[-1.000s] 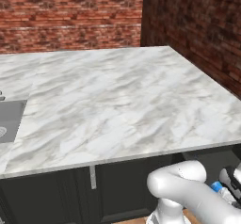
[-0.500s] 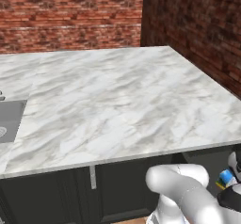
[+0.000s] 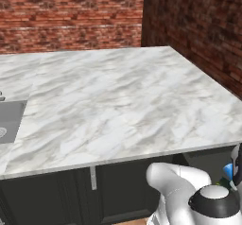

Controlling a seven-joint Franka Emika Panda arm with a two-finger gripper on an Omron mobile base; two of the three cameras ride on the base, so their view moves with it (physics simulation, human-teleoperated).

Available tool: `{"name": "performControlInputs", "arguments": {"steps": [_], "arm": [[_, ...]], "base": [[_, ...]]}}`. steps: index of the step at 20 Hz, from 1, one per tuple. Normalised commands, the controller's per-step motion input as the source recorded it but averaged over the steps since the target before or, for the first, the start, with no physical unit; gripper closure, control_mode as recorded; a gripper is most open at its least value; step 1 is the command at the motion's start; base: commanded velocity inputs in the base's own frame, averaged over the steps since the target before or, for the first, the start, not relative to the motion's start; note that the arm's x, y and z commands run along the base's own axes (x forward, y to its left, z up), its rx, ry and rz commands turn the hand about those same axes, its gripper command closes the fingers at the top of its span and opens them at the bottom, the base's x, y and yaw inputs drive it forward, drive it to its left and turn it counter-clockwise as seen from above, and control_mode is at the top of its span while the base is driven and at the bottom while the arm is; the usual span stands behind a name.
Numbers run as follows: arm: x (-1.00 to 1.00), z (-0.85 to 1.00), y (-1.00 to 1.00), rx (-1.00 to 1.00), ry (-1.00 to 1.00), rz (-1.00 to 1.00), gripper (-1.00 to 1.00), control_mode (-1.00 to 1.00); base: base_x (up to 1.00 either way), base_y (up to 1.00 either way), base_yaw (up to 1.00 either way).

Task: Restock the sink supplies by placing the sponge and soap dispenser on the counter and next to the sink. Make sure the soap dispenser is upright.

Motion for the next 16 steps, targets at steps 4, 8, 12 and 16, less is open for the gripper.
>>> {"name": "performControlInputs", "arguments": {"steps": [4,8,12,16], "arm": [[0.0,0.15,0.0,0.0,0.0,0.0,1.0,-1.0],[0.0,0.8,0.17,-0.04,0.0,-0.03,1.0,-1.0],[0.0,1.0,0.21,-0.12,0.0,0.0,1.0,-1.0],[0.04,0.73,0.24,-0.12,-0.01,0.0,1.0,-1.0]], "base": [[0.0,0.0,0.0],[0.0,0.0,0.0],[0.0,0.0,0.0],[0.0,0.0,0.0]]}}
